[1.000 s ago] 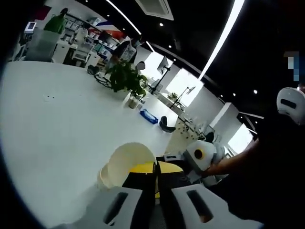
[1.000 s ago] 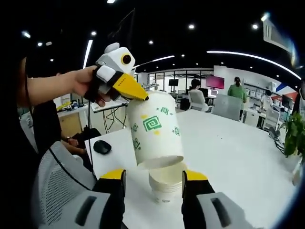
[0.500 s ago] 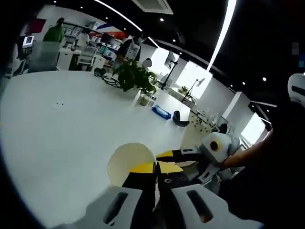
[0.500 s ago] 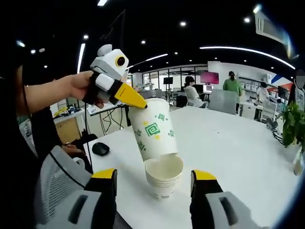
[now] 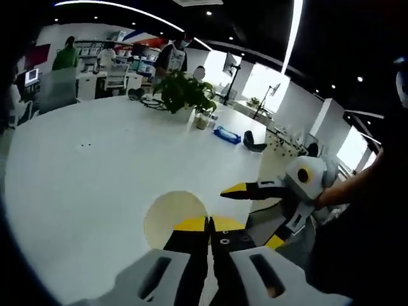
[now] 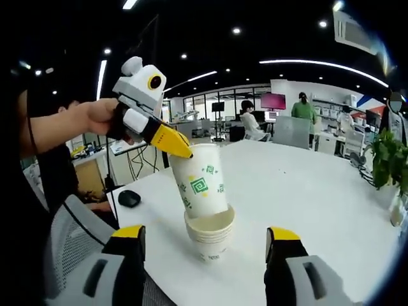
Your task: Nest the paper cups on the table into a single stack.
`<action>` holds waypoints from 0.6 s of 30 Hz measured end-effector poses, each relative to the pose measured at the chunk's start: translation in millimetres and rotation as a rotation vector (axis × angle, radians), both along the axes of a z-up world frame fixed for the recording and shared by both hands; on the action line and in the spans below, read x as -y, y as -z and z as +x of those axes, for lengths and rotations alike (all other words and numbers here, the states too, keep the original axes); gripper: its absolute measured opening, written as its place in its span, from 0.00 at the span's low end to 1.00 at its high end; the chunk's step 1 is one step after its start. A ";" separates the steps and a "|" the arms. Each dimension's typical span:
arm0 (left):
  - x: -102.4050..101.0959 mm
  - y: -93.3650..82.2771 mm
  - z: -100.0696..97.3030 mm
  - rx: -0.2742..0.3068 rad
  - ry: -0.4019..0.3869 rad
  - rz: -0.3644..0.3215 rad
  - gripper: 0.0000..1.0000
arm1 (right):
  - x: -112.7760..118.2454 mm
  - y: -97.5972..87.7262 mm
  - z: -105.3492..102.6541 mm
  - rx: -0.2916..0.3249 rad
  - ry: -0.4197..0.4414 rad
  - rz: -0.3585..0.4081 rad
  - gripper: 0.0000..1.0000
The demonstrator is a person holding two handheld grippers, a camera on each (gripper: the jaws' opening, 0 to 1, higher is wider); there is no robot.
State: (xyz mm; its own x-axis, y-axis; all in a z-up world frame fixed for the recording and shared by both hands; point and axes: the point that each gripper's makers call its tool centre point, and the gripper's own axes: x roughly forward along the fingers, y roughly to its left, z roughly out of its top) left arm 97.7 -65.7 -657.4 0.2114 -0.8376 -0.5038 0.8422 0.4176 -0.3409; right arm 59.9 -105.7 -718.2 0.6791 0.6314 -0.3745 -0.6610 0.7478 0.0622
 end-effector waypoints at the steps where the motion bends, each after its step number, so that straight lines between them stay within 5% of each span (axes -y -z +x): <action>1: 1.2 2.1 0.0 0.005 0.000 0.010 0.00 | 0.3 -0.1 0.0 0.001 0.002 0.001 0.77; 18: 16.2 38.1 -7.8 0.168 0.132 0.235 0.00 | 0.9 1.1 0.2 0.011 0.016 -0.004 0.74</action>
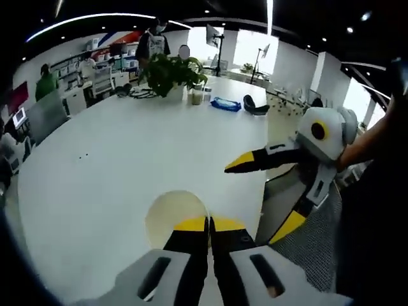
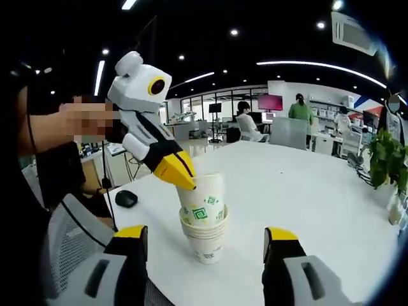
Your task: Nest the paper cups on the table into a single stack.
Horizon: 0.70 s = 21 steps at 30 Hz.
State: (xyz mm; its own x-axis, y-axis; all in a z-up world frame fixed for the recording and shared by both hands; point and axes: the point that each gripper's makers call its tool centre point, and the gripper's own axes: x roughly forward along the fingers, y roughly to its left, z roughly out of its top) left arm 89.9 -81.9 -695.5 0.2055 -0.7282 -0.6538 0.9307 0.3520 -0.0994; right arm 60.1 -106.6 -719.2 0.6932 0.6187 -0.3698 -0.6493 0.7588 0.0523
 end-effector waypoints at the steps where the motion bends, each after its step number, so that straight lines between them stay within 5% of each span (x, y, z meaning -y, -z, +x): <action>1: -0.8 3.8 -0.3 0.025 0.023 0.036 0.00 | -0.1 0.9 0.1 0.000 -0.001 -0.002 0.74; 15: 4.8 40.0 -16.7 0.125 0.192 0.241 0.00 | -2.4 7.1 -2.6 -0.002 -0.018 -0.031 0.73; 21: 4.4 45.9 -19.5 0.142 0.226 0.266 0.00 | -4.1 9.4 -3.1 -0.007 -0.026 -0.037 0.73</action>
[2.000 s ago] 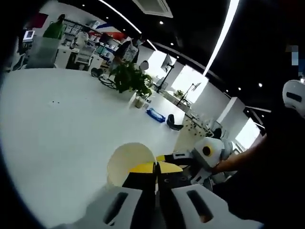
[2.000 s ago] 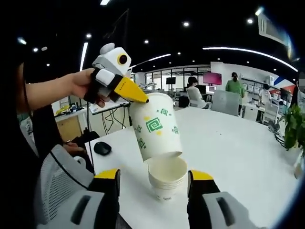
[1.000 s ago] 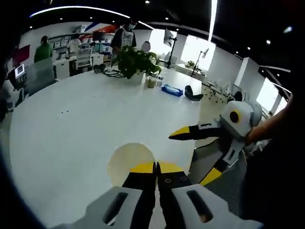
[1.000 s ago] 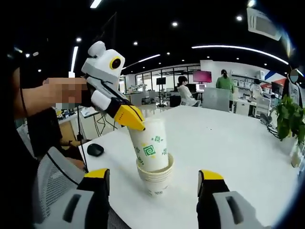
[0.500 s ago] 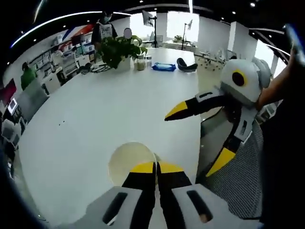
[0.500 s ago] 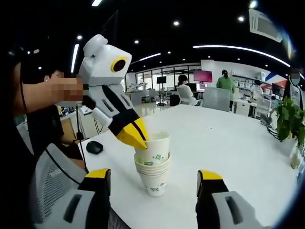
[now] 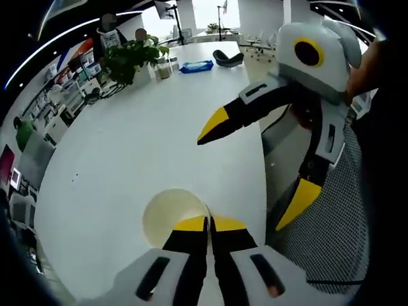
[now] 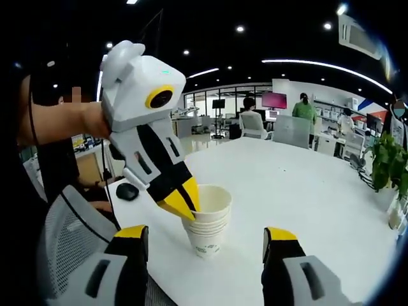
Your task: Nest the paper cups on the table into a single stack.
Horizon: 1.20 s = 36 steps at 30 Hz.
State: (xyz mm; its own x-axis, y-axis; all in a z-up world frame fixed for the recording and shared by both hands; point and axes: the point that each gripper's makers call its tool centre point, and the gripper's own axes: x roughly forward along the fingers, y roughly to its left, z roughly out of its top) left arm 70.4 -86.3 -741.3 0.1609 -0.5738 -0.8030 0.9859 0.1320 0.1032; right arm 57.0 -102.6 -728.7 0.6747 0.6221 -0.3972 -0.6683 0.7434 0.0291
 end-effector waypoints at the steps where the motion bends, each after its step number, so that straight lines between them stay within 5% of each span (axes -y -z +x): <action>1: 0.1 0.0 -0.4 -0.003 0.006 -0.003 0.00 | -0.2 0.2 -0.1 -0.001 -0.001 0.000 0.73; 11: -8.9 -12.0 0.5 0.006 0.032 -0.013 0.13 | -7.2 5.2 -1.0 -0.014 -0.038 -0.011 0.73; 22: -39.4 -19.9 22.9 0.078 -0.039 -0.065 0.31 | -8.7 11.5 4.5 -0.026 -0.085 -0.055 0.72; 25: -50.3 -16.2 27.4 0.056 -0.088 -0.101 0.39 | -8.5 14.2 6.1 -0.032 -0.095 -0.064 0.71; 36: -56.0 8.1 22.9 -0.041 -0.161 -0.193 0.42 | -9.6 31.0 11.4 -0.058 -0.159 -0.120 0.65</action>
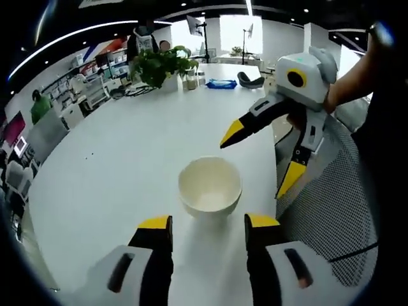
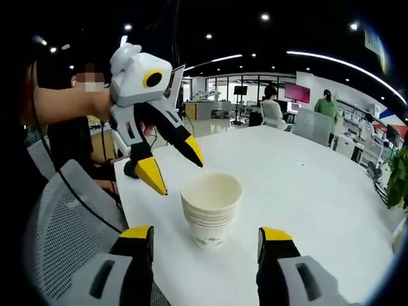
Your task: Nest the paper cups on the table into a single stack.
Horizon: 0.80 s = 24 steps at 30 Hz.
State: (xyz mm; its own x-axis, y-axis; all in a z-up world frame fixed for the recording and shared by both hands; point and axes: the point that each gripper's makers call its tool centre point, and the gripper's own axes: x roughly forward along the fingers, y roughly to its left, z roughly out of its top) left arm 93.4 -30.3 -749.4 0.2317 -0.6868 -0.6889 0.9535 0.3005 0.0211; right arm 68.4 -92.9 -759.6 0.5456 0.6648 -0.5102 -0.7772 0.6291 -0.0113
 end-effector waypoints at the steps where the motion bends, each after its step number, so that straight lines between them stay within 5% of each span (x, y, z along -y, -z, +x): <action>1: 0.8 2.5 -1.0 -0.003 0.003 -0.001 0.42 | -0.3 0.7 0.7 -0.002 -0.004 -0.002 0.65; 9: 11.5 24.1 -10.0 -0.037 0.043 0.019 0.41 | -5.0 11.5 6.1 -0.013 -0.073 -0.066 0.56; 24: 16.0 44.5 1.5 -0.031 0.102 0.099 0.39 | -9.5 24.4 23.8 -0.013 -0.183 -0.161 0.54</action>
